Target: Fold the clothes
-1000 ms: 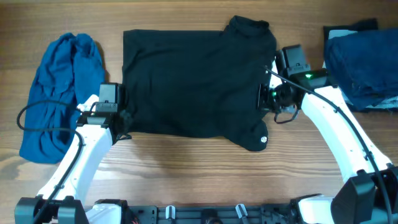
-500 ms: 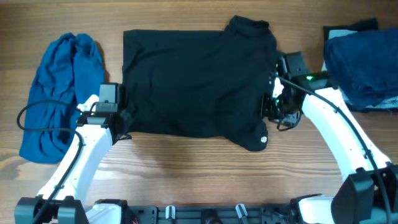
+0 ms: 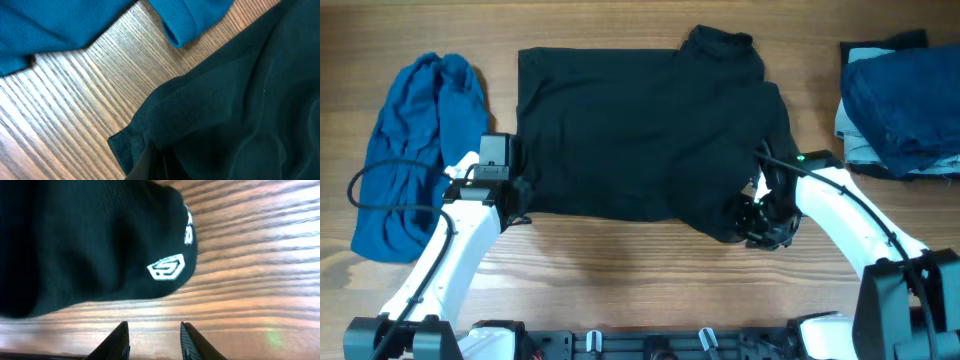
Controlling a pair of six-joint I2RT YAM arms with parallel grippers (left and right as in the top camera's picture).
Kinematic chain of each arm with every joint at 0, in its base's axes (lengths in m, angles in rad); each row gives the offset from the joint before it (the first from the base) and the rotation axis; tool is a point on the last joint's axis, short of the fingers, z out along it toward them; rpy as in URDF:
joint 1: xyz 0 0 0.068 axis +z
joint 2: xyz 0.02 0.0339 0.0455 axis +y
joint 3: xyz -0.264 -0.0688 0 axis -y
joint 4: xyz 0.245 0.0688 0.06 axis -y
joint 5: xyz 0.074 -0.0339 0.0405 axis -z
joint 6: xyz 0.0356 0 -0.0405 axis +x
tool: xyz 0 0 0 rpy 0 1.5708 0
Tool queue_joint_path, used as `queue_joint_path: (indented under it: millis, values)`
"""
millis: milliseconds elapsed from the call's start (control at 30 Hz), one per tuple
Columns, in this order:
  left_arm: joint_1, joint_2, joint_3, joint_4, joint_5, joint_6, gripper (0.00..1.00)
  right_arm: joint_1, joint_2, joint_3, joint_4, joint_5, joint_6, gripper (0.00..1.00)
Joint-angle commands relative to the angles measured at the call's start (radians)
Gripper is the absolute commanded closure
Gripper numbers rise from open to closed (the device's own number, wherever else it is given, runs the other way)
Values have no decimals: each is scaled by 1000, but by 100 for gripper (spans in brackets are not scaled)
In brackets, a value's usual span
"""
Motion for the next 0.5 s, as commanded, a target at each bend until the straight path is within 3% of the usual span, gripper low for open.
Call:
queue_joint_path:
  millis: [0, 200, 467]
  values:
    - [6, -7, -4, 0, -10, 17, 96, 0, -2, -58, 97, -47, 50, 64]
    - [6, -7, -4, 2, -10, 17, 96, 0, -1, -129, 262, -33, 87, 55]
    - [6, -7, -4, 4, -10, 16, 96, 0, 12, -140, 284, -1, 81, 48]
